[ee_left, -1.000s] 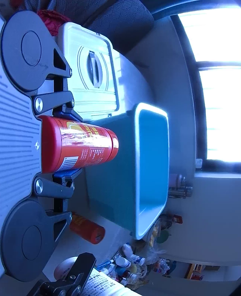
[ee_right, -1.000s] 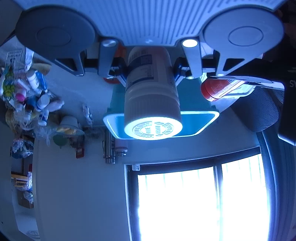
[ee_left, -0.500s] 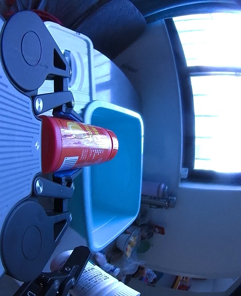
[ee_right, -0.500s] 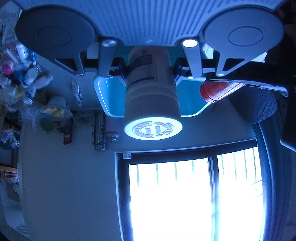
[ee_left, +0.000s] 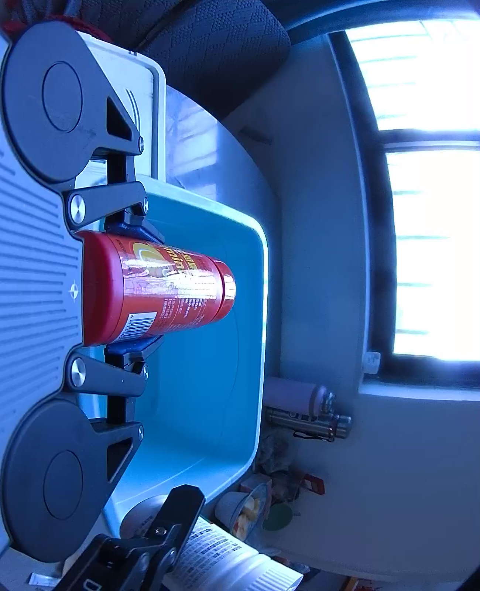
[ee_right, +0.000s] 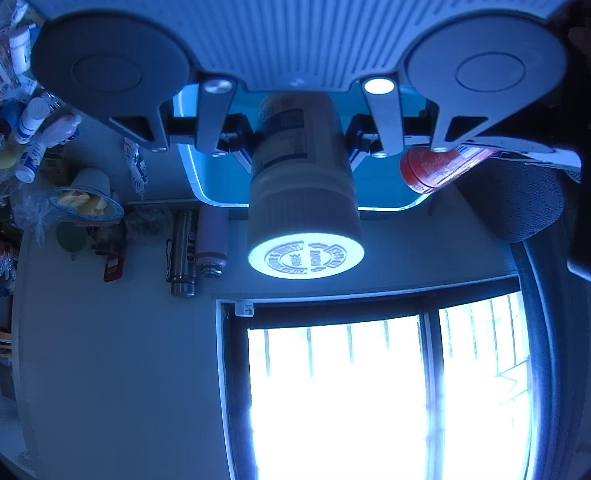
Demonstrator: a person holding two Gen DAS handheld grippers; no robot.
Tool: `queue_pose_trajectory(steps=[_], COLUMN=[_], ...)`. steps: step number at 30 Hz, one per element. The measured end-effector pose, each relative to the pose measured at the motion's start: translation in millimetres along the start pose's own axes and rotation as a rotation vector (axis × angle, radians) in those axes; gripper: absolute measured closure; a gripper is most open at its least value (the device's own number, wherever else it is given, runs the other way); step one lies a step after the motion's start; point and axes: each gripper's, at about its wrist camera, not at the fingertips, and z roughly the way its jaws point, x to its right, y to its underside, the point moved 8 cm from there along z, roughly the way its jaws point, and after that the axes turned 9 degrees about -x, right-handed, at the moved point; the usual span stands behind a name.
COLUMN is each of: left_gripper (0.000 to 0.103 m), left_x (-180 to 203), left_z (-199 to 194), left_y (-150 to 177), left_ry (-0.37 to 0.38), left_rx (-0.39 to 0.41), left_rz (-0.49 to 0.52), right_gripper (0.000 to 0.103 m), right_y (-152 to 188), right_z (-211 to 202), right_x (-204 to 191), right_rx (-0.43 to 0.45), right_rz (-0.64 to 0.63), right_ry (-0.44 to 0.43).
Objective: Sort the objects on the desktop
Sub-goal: 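Carry both bottles over the blue tub with both tools, then open both tools to drop the bottles into the blue tub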
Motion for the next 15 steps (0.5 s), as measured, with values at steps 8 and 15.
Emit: queue_pose_trajectory(steps=[8, 15], left_gripper=[0.053, 0.053], left_x=[4.9, 4.4], left_z=[48.2, 77.3], left_y=[-16.9, -13.1], left_ry=[-0.018, 0.000], left_rx=[-0.055, -0.118], left_rz=[-0.010, -0.038], right_gripper=[0.055, 0.055], right_y=[0.4, 13.7], right_z=[48.5, 76.1], right_x=[15.0, 21.3], right_rx=[-0.081, -0.176], right_rz=[0.002, 0.027], right_ry=[0.015, 0.025])
